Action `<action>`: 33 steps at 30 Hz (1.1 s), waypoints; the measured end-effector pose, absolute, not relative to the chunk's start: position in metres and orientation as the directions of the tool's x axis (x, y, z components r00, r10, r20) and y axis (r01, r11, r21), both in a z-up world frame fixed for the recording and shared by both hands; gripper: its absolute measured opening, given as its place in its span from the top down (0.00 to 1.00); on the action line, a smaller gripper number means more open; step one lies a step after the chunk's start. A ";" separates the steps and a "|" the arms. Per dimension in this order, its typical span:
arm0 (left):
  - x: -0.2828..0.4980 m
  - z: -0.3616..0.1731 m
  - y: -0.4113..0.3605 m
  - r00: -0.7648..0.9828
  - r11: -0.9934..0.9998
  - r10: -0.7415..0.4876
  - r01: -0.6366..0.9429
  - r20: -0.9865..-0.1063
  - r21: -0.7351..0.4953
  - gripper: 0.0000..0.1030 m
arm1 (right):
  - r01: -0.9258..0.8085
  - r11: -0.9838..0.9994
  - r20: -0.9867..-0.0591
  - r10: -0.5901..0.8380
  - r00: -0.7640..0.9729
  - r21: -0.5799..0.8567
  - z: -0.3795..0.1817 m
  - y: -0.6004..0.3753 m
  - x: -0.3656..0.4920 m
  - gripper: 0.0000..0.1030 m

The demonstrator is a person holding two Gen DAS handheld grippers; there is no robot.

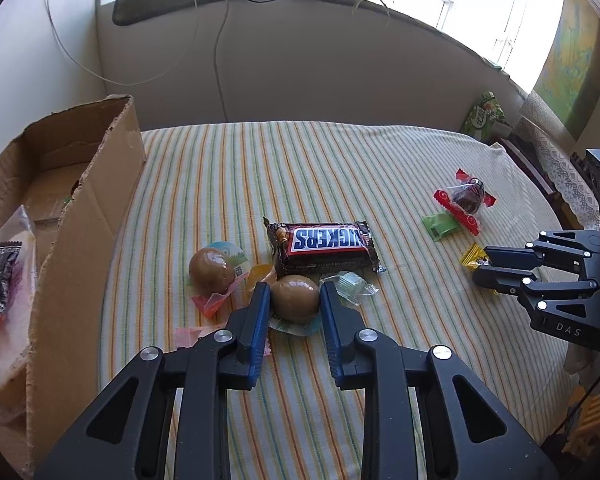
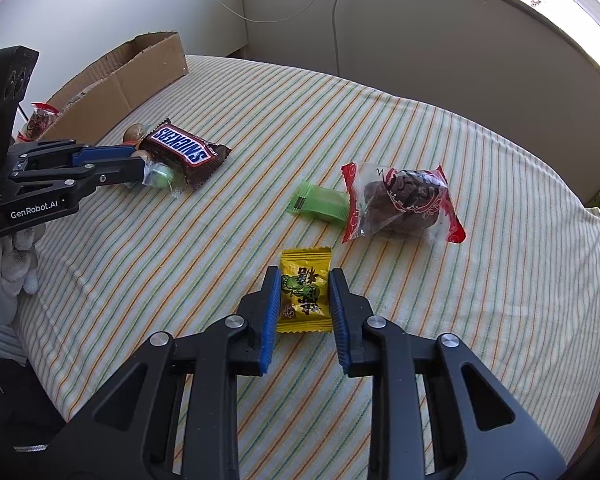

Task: Organize snacks
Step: 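Grasp the yellow candy packet with the right gripper while the left gripper grasps the brown ball candy, then carry both candies into the box and open both grippers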

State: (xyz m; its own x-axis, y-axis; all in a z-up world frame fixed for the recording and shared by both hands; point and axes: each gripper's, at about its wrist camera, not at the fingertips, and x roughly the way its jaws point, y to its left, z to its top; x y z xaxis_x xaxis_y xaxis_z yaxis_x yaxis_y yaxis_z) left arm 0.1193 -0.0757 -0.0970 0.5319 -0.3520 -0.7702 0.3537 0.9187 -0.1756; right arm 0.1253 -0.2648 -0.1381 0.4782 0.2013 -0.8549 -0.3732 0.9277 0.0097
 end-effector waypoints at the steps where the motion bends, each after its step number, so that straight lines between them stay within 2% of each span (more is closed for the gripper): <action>1: 0.117 -0.095 -0.075 0.534 0.918 -0.356 0.355 -0.767 -0.179 0.77 | -0.371 0.929 -0.853 0.201 0.481 0.010 -0.136 -0.266 0.125 0.76; 19: 0.089 -0.048 -0.043 0.633 0.923 -0.365 0.343 -0.682 -0.175 0.77 | -0.400 0.916 -0.793 0.241 0.560 -0.005 -0.081 -0.244 0.121 0.76; 33: 0.082 -0.038 0.014 0.697 0.958 -0.286 0.235 -0.658 -0.167 0.77 | -0.489 0.872 -0.758 0.310 0.574 -0.013 -0.054 -0.174 0.146 0.76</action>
